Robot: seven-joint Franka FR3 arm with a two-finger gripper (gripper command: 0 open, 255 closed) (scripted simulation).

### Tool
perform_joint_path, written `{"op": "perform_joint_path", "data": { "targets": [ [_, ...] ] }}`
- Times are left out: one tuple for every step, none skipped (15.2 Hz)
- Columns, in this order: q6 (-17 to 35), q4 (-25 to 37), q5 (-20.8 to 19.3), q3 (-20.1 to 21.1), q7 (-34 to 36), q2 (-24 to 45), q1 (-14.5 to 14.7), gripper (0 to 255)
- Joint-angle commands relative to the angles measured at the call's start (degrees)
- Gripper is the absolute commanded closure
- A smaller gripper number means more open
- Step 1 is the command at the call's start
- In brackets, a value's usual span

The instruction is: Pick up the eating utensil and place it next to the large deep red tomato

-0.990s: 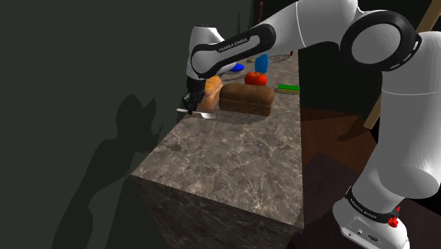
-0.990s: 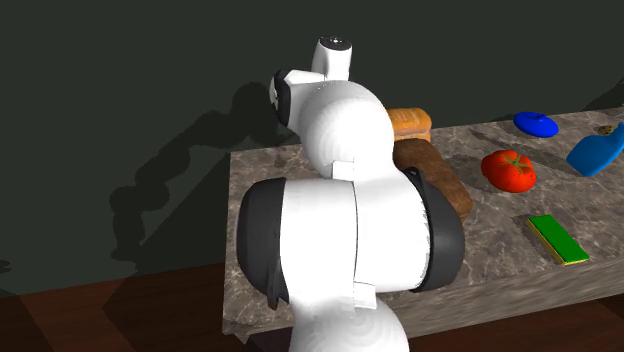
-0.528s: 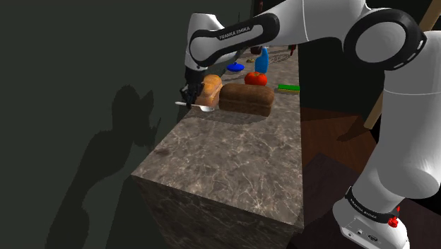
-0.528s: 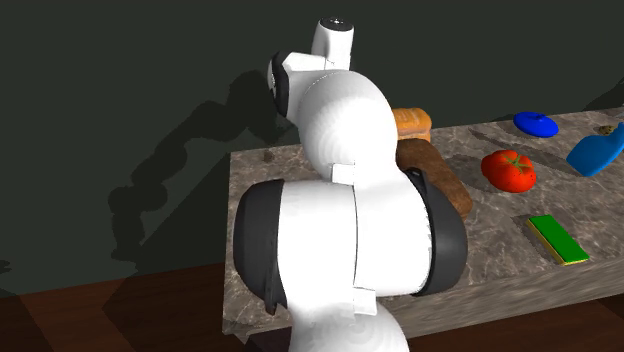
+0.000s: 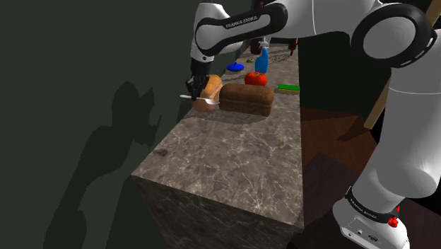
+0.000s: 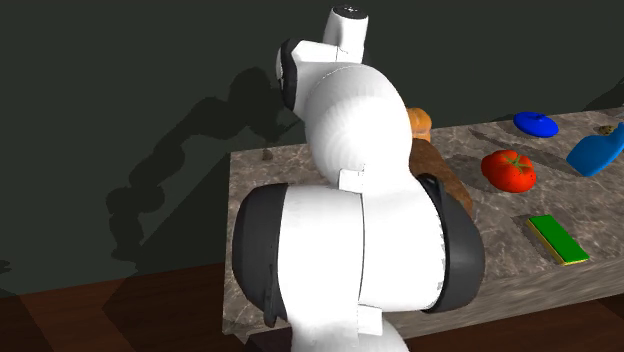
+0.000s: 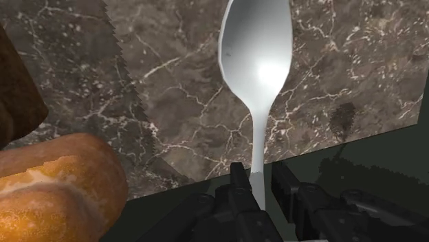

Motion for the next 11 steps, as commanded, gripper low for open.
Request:
{"op": "perform_joint_path", "data": {
  "targets": [
    [-0.13, -1.46, 0.97, -0.62, -2.65, -1.32, -1.73, 255],
    [-0.07, -2.42, 1.48, -0.95, -4.02, -2.05, -2.63, 255],
    [-0.04, -3.29, 1.97, -1.30, -5.40, -2.73, -3.50, 255],
    [-0.05, -4.08, 2.45, -1.69, -6.79, -3.36, -4.34, 255],
    [-0.09, -4.80, 2.91, -2.07, -8.17, -3.93, -5.20, 255],
    [-0.16, -5.44, 3.36, -2.49, -9.56, -4.45, -6.02, 255],
    [-0.27, -6.00, 3.78, -2.89, -10.94, -4.91, -6.87, 255],
    [-0.40, -6.49, 4.19, -3.32, -12.32, -5.32, -7.70, 255],
    [-0.56, -6.90, 4.58, -3.78, -13.70, -5.68, -8.50, 255],
    [-0.75, -7.24, 4.96, -4.25, -15.07, -5.99, -9.29, 255],
    [-0.97, -7.51, 5.32, -4.73, -16.44, -6.24, -10.08, 255]
  ]
}}
